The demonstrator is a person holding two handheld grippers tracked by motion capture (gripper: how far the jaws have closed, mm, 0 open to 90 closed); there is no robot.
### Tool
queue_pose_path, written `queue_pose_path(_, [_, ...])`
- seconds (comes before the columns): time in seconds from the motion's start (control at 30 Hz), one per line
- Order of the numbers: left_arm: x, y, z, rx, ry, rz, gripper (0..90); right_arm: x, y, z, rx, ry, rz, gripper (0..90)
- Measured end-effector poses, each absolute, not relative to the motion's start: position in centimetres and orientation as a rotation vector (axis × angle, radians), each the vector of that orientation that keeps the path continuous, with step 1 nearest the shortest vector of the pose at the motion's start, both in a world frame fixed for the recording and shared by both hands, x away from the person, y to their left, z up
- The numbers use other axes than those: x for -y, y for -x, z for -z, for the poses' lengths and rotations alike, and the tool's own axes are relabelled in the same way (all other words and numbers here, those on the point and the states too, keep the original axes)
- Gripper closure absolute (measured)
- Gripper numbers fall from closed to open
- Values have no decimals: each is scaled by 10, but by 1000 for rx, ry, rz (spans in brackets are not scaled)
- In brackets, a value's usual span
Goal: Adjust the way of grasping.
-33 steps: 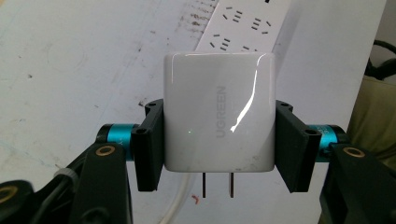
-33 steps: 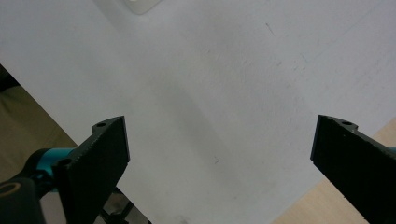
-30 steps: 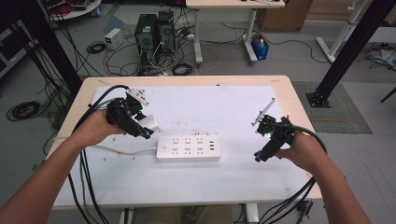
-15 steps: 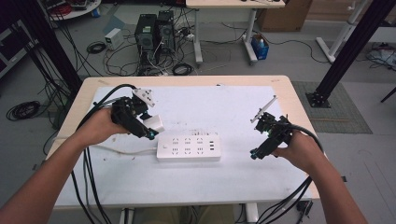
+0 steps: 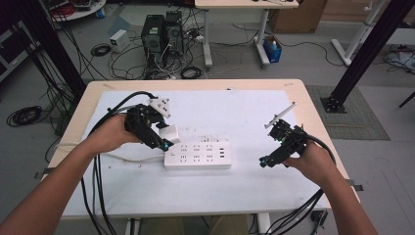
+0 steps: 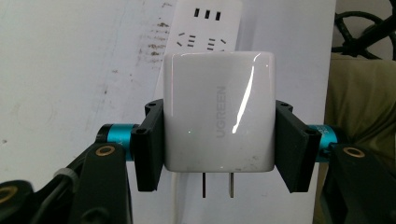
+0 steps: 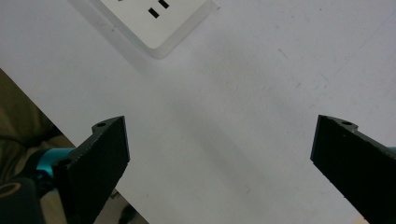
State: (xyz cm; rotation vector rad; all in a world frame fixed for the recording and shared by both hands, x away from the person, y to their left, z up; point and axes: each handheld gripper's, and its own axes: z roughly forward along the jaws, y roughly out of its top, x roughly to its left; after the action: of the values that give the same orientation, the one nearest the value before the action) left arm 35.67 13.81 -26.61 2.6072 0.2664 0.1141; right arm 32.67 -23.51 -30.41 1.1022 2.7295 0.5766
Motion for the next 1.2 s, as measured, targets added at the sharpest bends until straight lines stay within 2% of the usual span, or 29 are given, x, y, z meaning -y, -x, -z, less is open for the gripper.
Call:
queue_pose_path(0.2, [-128, -355, 270, -196, -2628, -107, 426, 239, -327, 309, -2725, -1179, -671, 38])
queue_pose_path(0.7, [-106, -352, 280, -147, -2570, -101, 426, 248, -326, 317, -2717, -1471, -1054, 38])
queue_pose_path(1.2, [-91, -351, 287, -115, -2581, -110, 426, 254, -329, 325, -2678, -1741, -1324, 38])
